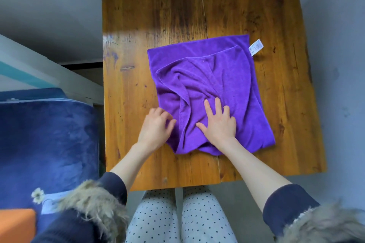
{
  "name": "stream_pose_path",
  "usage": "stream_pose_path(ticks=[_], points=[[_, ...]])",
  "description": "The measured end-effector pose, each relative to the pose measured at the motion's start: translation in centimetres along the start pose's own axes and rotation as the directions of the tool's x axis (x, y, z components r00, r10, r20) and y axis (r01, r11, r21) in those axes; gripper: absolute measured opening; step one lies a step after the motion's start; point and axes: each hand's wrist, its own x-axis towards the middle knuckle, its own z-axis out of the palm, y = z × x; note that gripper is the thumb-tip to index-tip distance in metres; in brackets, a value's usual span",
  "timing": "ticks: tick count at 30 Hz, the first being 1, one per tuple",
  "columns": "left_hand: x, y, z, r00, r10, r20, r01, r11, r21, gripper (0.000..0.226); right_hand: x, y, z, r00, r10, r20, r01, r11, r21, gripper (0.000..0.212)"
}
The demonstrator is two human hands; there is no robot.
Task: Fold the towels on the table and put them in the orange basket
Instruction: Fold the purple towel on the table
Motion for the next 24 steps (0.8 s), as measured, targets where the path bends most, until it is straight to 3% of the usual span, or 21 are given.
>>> stream_pose_path(ticks=[4, 9, 13, 17, 21, 24], points=[[-2.7, 1.1, 1.4, 0.976, -0.04, 0.214, 0.085, 0.975, -0.204, 0.025, 0.9, -0.2, -0.1, 0.998, 0.06, -0.02, -0.059, 0.997, 0.045, 0.081], [-3.5, 0.7, 1.8, 0.973, -0.13, 0.189, 0.181, 0.941, -0.287, 0.011, 0.6, -0.2, 0.0, 0.997, 0.072, 0.001, -0.072, 0.995, 0.076, 0.079], [-3.8, 0.3, 0.7, 0.942, -0.254, 0.217, 0.326, 0.844, -0.425, 0.016, -0.5, -0.1, 0.3, 0.998, 0.066, 0.007, -0.067, 0.992, 0.108, 0.073], [-4.3, -1.0, -0.4, 0.87, -0.365, 0.331, 0.469, 0.82, -0.328, 0.017, -2.1, 0.7, 0.5, 0.998, 0.052, 0.046, -0.059, 0.984, 0.166, 0.064], [-3.7, -1.8, -1.8, 0.802, -0.357, 0.478, 0.501, 0.839, -0.214, 0.018, -2.3, 1.4, -0.5, 0.998, 0.049, 0.04, -0.059, 0.952, 0.301, 0.052], [-1.0, -1.5, -2.4, 0.877, -0.385, 0.288, 0.438, 0.887, -0.149, 0.019, -0.9, 2.4, -2.2, 0.996, 0.074, -0.052, -0.05, 0.928, 0.368, 0.043]])
